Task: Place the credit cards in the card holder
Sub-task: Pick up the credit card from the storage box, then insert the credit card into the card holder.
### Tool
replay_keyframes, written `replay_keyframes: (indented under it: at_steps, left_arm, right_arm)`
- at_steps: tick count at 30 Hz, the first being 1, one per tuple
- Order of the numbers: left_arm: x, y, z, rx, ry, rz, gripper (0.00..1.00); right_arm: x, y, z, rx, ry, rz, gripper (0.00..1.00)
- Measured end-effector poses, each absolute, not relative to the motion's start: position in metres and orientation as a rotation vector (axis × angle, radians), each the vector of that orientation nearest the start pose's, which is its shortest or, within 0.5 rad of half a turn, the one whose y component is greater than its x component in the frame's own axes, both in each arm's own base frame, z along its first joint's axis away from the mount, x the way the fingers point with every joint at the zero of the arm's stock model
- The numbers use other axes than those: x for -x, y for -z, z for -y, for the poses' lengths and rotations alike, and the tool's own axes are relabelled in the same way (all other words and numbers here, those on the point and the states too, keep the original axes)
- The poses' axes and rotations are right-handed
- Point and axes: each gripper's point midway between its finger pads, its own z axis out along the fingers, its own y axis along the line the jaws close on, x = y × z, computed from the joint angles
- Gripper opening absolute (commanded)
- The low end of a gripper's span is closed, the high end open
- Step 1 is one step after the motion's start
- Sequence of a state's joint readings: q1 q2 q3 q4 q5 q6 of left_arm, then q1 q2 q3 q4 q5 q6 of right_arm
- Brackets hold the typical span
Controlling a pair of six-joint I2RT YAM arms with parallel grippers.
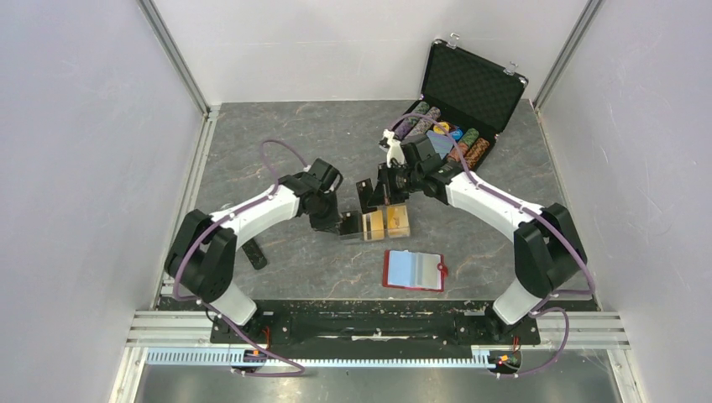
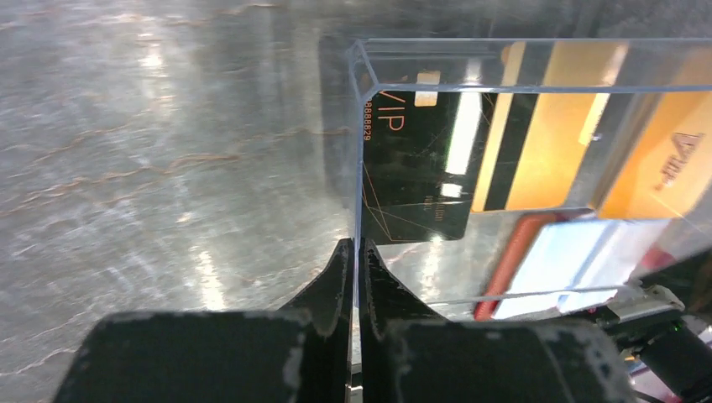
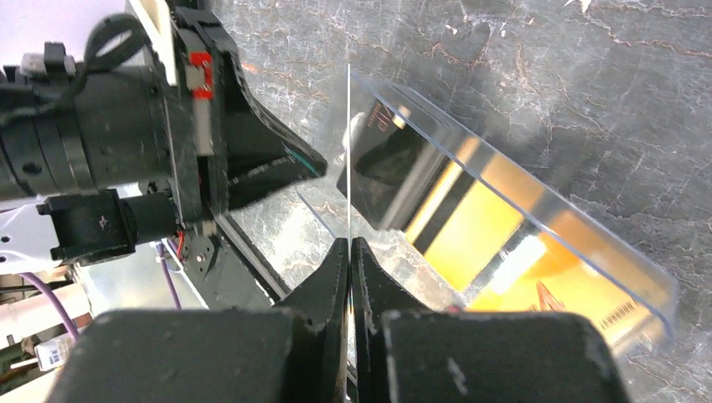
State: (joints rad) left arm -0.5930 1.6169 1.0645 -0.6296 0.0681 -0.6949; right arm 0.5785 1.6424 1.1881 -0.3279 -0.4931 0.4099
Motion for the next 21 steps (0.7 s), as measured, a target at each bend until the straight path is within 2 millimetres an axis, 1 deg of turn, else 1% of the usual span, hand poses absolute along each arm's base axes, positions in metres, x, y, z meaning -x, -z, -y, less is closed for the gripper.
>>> replay_keyframes:
  at_steps: [3, 8, 12, 14, 15, 16, 18, 19, 21]
  left_arm:
    - [-0.258, -0.058, 0.199, 0.194, 0.382, -2.821, 0.02]
    - [-0.256, -0.06, 0.159, 0.317, 0.293, -2.782, 0.02]
    - [-0.249, -0.06, 0.14, 0.355, 0.223, -2.785, 0.03]
    - [-0.247, -0.06, 0.138, 0.347, 0.214, -2.791, 0.11]
    - [-0.246, -0.061, 0.138, 0.34, 0.214, -2.794, 0.16]
    - [-0.245, -0.061, 0.138, 0.331, 0.213, -2.797, 0.24]
    - [-0.243, -0.064, 0.138, 0.31, 0.223, -2.801, 0.33]
    - [-0.242, -0.069, 0.139, 0.296, 0.239, -2.793, 0.38]
    - [-0.246, -0.087, 0.144, 0.271, 0.299, -2.748, 0.46]
  right_arm:
    - [-0.295, -0.142, -0.302, 0.451, -1.053, -2.435, 0.0]
    - [-0.287, -0.136, -0.289, 0.429, -1.091, -2.448, 0.0]
    - [-0.282, -0.14, -0.28, 0.405, -1.13, -2.442, 0.0]
    - [-0.282, -0.145, -0.277, 0.396, -1.152, -2.426, 0.0]
    - [-0.281, -0.149, -0.276, 0.394, -1.171, -2.414, 0.0]
    - [-0.281, -0.154, -0.275, 0.39, -1.196, -2.395, 0.0]
    - [-0.28, -0.161, -0.273, 0.381, -1.23, -2.37, 0.01]
    - [-0.279, -0.165, -0.272, 0.377, -1.249, -2.357, 0.01]
    - [-0.276, -0.172, -0.269, 0.368, -1.29, -2.333, 0.01]
